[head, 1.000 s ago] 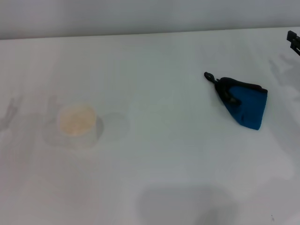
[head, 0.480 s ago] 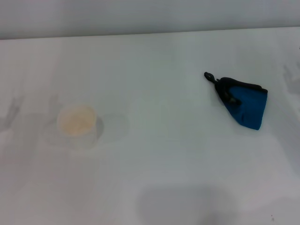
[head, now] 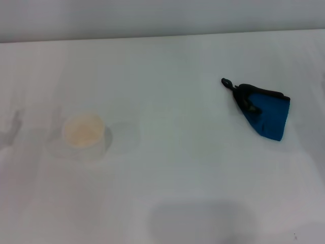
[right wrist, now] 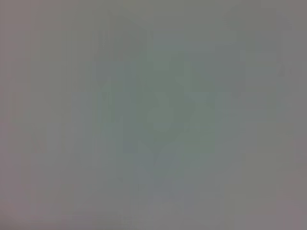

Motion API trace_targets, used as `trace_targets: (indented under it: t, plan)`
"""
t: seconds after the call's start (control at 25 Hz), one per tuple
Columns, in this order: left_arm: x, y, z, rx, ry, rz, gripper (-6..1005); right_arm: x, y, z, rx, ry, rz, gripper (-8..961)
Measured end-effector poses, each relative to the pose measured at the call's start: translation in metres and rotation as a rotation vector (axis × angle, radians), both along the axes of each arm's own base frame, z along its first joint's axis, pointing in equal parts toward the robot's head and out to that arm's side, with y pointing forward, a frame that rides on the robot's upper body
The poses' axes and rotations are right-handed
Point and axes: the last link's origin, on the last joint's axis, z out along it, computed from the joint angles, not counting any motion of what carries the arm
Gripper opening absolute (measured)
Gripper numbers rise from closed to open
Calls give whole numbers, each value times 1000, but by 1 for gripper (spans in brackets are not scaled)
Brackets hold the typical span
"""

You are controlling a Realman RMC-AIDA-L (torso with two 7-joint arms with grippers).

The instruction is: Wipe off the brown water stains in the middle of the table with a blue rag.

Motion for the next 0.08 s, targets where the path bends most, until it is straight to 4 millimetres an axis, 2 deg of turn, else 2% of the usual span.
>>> trace_targets:
  t: [0.08]
  plan:
    - [0,0,-1,-2,0,2,876,1,-1,1,1,-3,-2,405]
